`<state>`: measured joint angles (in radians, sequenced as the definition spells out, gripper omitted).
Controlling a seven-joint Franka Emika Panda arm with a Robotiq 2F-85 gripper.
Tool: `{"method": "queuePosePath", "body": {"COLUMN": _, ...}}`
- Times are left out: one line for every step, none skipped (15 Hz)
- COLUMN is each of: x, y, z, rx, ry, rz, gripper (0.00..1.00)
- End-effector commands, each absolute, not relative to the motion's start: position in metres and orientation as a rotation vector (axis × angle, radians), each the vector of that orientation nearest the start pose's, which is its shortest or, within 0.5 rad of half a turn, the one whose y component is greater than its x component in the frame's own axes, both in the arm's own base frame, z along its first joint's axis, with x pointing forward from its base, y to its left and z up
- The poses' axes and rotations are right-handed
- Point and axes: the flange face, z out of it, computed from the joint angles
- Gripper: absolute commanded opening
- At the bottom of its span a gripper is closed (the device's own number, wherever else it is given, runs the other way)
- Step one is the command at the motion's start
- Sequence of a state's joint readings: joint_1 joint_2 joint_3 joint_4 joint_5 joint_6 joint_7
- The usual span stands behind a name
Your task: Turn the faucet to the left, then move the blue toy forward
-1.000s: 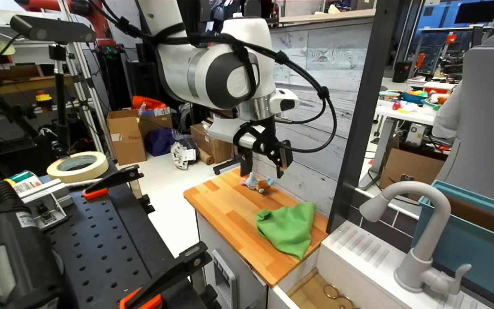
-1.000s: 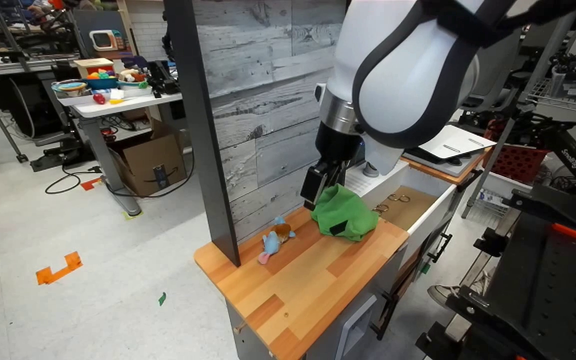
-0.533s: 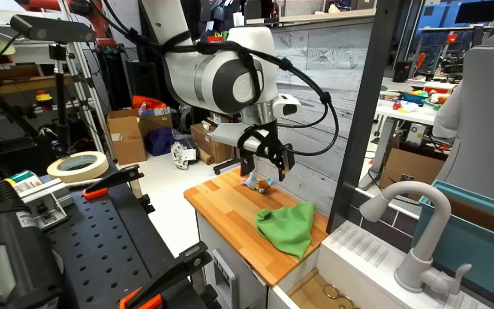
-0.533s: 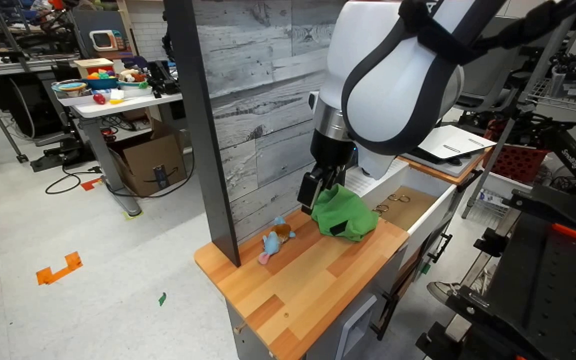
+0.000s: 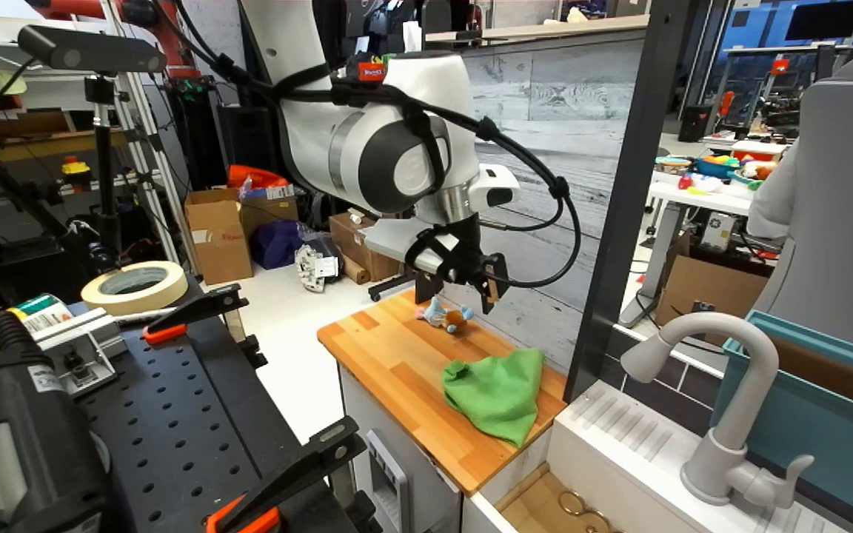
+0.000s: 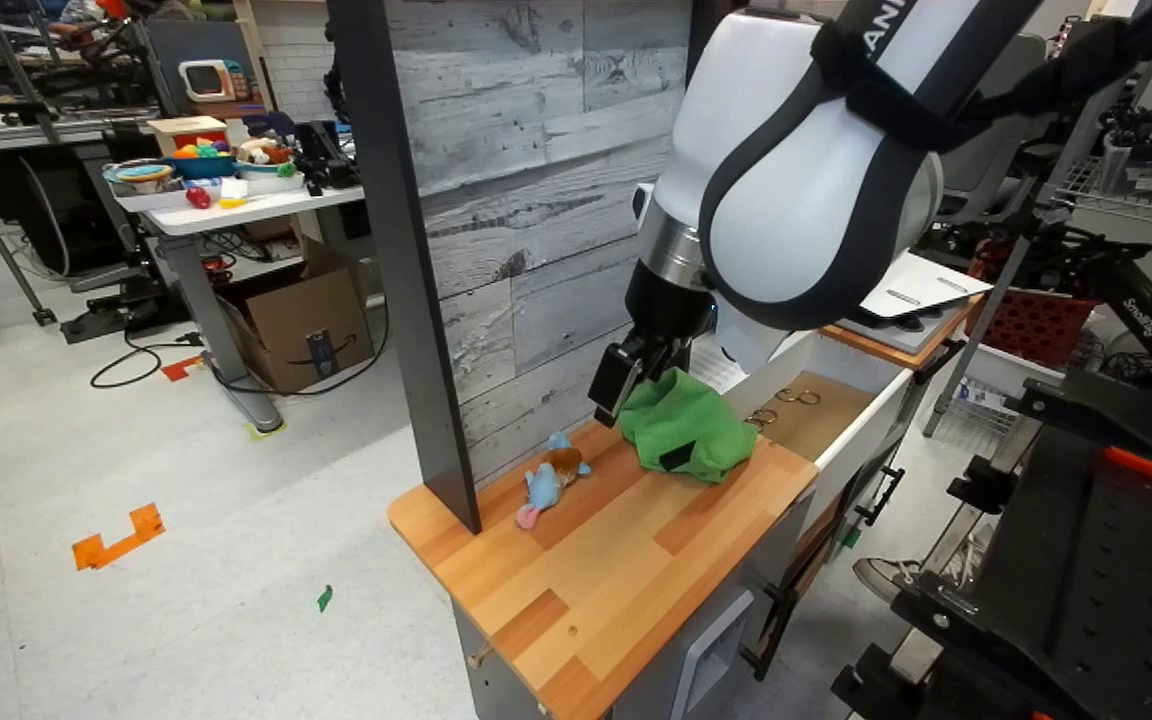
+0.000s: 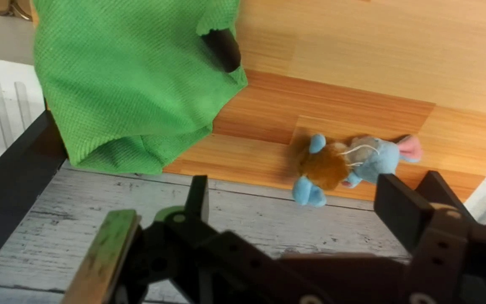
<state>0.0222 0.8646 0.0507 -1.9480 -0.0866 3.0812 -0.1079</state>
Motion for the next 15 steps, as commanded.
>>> {"method": "queuePosePath", "body": {"x": 0.604, "y": 0.065, "z": 0.044, "rx": -3.055, "ry": -0.281, "rz": -0.424, "gripper": 1.0}}
{"method": "queuePosePath", "body": {"x": 0.604, "y": 0.068, "z": 0.04, "rx": -3.055, "ry": -0.251, "rz": -0.423, "gripper": 1.0}}
{"method": "queuePosePath", "body": {"x": 0.604, "y": 0.073, "z": 0.036, "rx": -3.046, "ry": -0.212, "rz": -0.416, "gripper": 1.0}}
{"method": "queuePosePath", "body": {"x": 0.606, "y": 0.077, "z": 0.034, "rx": -3.034, "ry": -0.152, "rz": -0.429, "gripper": 1.0}}
{"method": "queuePosePath", "body": {"x": 0.61, "y": 0.081, "z": 0.031, "rx": -3.02, "ry": -0.097, "rz": -0.441, "gripper": 1.0}}
{"method": "queuePosePath", "body": {"x": 0.613, "y": 0.085, "z": 0.03, "rx": -3.008, "ry": -0.054, "rz": -0.455, "gripper": 1.0}}
{"method": "queuePosePath", "body": {"x": 0.618, "y": 0.09, "z": 0.028, "rx": -2.991, "ry": -0.02, "rz": -0.452, "gripper": 1.0}}
{"method": "queuePosePath", "body": {"x": 0.623, "y": 0.094, "z": 0.026, "rx": -2.98, "ry": 0.011, "rz": -0.45, "gripper": 1.0}}
{"method": "queuePosePath", "body": {"x": 0.627, "y": 0.098, "z": 0.024, "rx": -2.967, "ry": 0.038, "rz": -0.458, "gripper": 1.0}}
{"method": "queuePosePath", "body": {"x": 0.632, "y": 0.101, "z": 0.022, "rx": -2.959, "ry": 0.061, "rz": -0.466, "gripper": 1.0}}
{"method": "queuePosePath", "body": {"x": 0.635, "y": 0.103, "z": 0.019, "rx": -2.956, "ry": 0.077, "rz": -0.468, "gripper": 1.0}}
{"method": "queuePosePath", "body": {"x": 0.638, "y": 0.104, "z": 0.014, "rx": -2.957, "ry": 0.092, "rz": -0.469, "gripper": 1.0}}
{"method": "queuePosePath", "body": {"x": 0.641, "y": 0.105, "z": 0.009, "rx": -2.958, "ry": 0.104, "rz": -0.469, "gripper": 1.0}}
{"method": "queuePosePath", "body": {"x": 0.643, "y": 0.106, "z": 0.004, "rx": -2.961, "ry": 0.117, "rz": -0.466, "gripper": 1.0}}
{"method": "queuePosePath", "body": {"x": 0.645, "y": 0.107, "z": -0.001, "rx": -2.964, "ry": 0.126, "rz": -0.456, "gripper": 1.0}}
